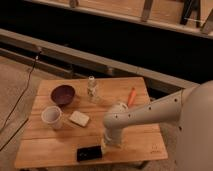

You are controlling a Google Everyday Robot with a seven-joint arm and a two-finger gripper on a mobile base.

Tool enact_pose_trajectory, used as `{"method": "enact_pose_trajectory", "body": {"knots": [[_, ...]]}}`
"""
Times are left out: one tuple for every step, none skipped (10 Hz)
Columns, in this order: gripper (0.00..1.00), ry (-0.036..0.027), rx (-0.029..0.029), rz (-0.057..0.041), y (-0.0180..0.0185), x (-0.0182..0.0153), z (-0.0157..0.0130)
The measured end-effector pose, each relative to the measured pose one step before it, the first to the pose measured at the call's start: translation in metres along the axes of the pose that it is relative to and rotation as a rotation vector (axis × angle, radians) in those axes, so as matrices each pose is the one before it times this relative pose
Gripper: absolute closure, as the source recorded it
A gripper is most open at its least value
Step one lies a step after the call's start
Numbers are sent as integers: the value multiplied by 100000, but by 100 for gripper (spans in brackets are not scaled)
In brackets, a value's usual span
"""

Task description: Push the eraser across the table

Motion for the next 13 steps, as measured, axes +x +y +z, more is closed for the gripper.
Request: {"method": "enact_pose_trajectory", "body": {"knots": [[35,695,-354,-897,458,152,136],[35,737,-444,-970,493,161,183],[35,669,-433,-844,436,138,195],[35,611,-477,-756,415,106,204],[35,628,-729,-1060,564,55,245],[35,288,-369,-628,301,5,105],[35,251,-326,-764,326,-34,69],[35,218,-196,-721,279,-35,48],[35,389,-334,-1442,536,-132,105],[35,120,-162,-876,314,-149,28],[35,127,-113,-947,320,-201,12],[35,213,-105,-1353,468,-332,-13],[35,105,-2,-798,278,-238,-40]]}}
